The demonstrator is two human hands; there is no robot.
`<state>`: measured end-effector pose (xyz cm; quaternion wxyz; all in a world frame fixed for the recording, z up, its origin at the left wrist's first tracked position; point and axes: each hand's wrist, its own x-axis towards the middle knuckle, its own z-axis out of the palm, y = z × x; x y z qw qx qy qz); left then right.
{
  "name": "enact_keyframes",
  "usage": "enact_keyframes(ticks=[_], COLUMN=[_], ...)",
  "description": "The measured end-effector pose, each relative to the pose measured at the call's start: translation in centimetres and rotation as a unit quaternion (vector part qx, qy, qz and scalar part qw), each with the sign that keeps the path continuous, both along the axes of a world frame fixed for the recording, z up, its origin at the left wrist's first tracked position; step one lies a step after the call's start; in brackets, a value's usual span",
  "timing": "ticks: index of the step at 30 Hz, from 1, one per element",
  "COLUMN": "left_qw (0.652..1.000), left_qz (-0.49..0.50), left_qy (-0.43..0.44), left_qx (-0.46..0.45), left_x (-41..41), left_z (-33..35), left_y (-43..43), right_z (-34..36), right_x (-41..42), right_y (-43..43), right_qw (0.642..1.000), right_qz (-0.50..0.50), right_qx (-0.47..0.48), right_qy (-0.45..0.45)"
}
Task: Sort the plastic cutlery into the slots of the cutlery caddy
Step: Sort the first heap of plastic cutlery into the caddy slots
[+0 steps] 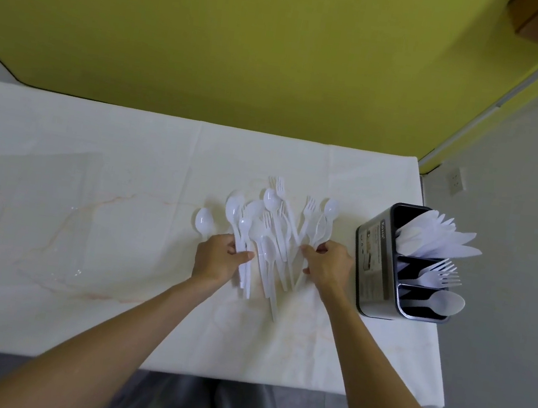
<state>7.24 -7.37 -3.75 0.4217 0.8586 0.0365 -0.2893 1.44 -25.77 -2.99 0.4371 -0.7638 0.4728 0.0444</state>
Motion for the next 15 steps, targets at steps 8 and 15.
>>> enact_keyframes(ticks=[8,15], left_qw=[0.997,0.990], left_qz=[-0.012,-0.015], left_qy=[-0.072,-0.110], left_qx=[0.040,0.092], left_x=[-0.2,-0.6], left_z=[-0.2,-0.6], left_y=[0.9,1.4], right_z=[0.1,0.1], right_x=[0.9,3.3], right_y=[0.2,0.1], right_qw=[0.999,1.000], right_qz=[-0.026,-0.008], right_qx=[-0.010,-0.024], right_qy=[-0.016,-0.011])
